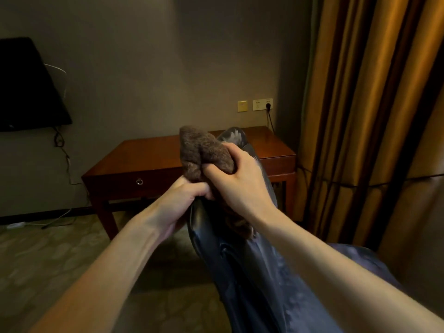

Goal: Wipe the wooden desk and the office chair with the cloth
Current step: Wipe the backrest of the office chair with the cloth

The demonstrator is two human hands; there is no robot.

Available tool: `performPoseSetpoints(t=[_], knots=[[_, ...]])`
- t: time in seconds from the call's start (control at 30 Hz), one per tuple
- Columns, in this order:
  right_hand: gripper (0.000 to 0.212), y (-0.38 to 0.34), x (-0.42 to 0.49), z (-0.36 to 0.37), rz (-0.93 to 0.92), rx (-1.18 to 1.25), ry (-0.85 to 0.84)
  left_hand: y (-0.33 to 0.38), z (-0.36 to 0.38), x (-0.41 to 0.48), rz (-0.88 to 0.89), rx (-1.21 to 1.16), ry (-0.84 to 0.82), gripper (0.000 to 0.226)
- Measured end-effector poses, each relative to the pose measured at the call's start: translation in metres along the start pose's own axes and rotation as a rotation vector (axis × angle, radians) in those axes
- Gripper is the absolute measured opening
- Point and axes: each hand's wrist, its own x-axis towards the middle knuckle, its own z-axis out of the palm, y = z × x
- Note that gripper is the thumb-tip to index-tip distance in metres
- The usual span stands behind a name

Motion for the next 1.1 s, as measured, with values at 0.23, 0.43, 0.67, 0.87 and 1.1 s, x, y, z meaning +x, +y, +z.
performPoseSetpoints(t=[0.23, 0.43, 0.67, 0.87, 1.1], knots=[[0.029, 0.022, 0.046, 0.020, 0.032, -0.170, 0.119, 0.000, 0.003, -0.007, 0.051, 0.035, -0.060, 0.087], [0.042, 0.024, 0.069, 0.019, 0.105, -0.244, 0.064, 0.004, 0.006, -0.012, 0.064, 0.078, -0.056, 0.067], [0.024, 0.004, 0.020, -0.043, 0.055, -0.066, -0.130, 0.030, -0.001, 0.008, 0.002, 0.095, -0.001, 0.051], [0.031, 0.013, 0.002, -0.048, 0.031, -0.064, -0.056, 0.036, 0.008, 0.033, 0.005, 0.146, -0.079, 0.050], [0.039, 0.034, 0.029, -0.002, 0.018, -0.083, 0.025, 0.012, 0.002, 0.022, 0.017, 0.004, -0.063, 0.073]])
